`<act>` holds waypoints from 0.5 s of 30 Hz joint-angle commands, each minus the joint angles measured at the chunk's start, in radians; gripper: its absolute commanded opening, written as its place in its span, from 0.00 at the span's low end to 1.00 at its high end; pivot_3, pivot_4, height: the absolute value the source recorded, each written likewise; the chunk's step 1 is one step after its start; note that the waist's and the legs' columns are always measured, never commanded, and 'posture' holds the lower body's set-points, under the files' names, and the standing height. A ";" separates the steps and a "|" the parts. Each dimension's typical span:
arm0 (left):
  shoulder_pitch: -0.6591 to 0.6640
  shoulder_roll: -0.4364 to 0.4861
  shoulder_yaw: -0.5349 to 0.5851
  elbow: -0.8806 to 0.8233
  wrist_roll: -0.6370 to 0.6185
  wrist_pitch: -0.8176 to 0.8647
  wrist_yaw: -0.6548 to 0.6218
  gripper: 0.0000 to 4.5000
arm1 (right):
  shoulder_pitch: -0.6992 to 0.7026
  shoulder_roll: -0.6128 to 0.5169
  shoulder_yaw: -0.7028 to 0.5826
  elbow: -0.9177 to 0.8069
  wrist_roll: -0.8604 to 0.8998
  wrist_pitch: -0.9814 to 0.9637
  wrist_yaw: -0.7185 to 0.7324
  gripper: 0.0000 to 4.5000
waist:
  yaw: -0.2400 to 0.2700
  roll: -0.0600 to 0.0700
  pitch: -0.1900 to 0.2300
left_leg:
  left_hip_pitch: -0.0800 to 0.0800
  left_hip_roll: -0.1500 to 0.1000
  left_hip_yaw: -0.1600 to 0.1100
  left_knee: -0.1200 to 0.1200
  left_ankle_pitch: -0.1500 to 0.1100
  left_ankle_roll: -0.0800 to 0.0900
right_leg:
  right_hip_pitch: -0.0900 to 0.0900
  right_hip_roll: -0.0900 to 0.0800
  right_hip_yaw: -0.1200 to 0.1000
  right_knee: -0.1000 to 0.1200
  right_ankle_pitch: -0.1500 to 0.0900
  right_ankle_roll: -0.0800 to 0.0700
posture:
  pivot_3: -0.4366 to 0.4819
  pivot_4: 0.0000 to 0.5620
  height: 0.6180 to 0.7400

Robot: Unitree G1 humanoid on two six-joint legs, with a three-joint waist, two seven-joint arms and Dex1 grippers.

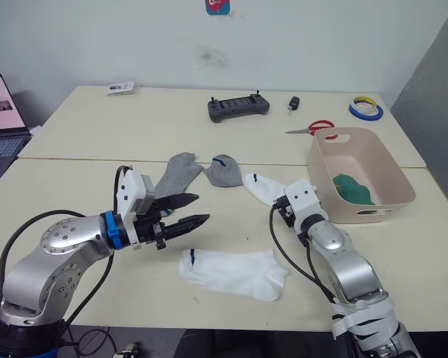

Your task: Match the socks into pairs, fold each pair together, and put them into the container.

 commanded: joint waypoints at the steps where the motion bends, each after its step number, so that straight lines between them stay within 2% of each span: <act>1: -0.006 0.035 0.040 -0.038 -0.026 0.005 -0.018 0.89 | -0.019 0.009 -0.024 -0.017 -0.016 -0.015 -0.009 0.32 | 0.000 0.000 0.000 | 0.000 0.000 0.000 0.000 0.000 0.000 | 0.000 0.000 0.000 0.000 0.000 0.000 | 0.48 0.27 0.97; 3: -0.008 0.045 0.050 -0.028 -0.025 0.004 -0.018 1.00 | -0.022 0.009 -0.025 -0.026 -0.019 -0.018 -0.006 0.16 | 0.000 0.000 0.000 | 0.000 0.000 0.000 0.000 0.000 0.000 | 0.000 0.000 0.000 0.000 0.000 0.000 | 0.48 0.27 0.97; 5: -0.007 0.052 0.068 -0.013 -0.018 -0.002 -0.011 1.00 | -0.031 -0.005 -0.018 -0.054 -0.025 -0.031 0.007 0.00 | 0.000 0.000 0.000 | 0.000 0.000 0.000 0.000 0.000 0.000 | 0.000 0.000 0.000 0.000 0.000 0.000 | 0.48 0.27 0.97; 11: 0.012 0.060 0.126 0.023 -0.021 0.008 0.006 1.00 | -0.120 -0.050 0.014 -0.143 0.012 -0.064 0.129 0.00 | -0.001 0.000 0.000 | 0.000 0.000 0.000 0.000 0.000 0.000 | -0.001 0.000 0.000 0.000 0.000 0.000 | 0.48 0.27 0.97; 15: 0.038 0.063 0.168 0.061 -0.015 0.011 0.014 1.00 | -0.239 -0.003 0.023 -0.132 0.110 -0.092 0.245 0.00 | -0.005 0.000 0.000 | 0.000 0.001 0.000 -0.001 0.000 0.000 | -0.001 0.001 0.000 0.000 0.000 0.000 | 0.48 0.27 0.97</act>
